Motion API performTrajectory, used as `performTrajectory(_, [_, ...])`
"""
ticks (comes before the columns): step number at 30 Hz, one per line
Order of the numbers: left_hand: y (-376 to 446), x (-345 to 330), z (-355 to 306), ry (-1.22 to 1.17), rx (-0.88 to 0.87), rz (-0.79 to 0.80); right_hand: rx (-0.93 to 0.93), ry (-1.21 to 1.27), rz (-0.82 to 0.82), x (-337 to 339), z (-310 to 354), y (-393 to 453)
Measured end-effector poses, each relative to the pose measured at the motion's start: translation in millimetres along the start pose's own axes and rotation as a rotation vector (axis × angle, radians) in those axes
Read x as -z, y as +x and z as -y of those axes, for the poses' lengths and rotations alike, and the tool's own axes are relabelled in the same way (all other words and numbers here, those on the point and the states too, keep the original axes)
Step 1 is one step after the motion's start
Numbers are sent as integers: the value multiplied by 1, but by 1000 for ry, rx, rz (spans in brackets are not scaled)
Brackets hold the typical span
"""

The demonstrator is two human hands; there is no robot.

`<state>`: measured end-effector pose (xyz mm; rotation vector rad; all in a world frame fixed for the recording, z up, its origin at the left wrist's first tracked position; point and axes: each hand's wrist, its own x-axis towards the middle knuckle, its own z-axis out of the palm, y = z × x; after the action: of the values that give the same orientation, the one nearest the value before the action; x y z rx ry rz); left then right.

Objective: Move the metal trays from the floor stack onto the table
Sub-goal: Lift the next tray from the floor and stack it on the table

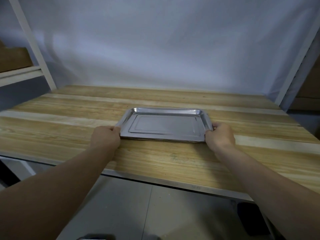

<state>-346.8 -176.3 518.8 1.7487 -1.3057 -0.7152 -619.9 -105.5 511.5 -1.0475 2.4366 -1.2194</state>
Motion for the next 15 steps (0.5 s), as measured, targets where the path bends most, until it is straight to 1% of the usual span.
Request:
performTrajectory(6, [4,-4,3,42,-24,38,22,-150,-61,-4,-3,0])
performTrajectory(11, [8,-5,5,92,-14,62,58,-231,-68,-2,-1,-4])
performTrajectory(13, [8,-6,6,108,-23,84,146,-316,-73,-2,2,-10])
performTrajectory(15, [5,-7,8,125,-47,97,309,-377,-77,-4,5,-19])
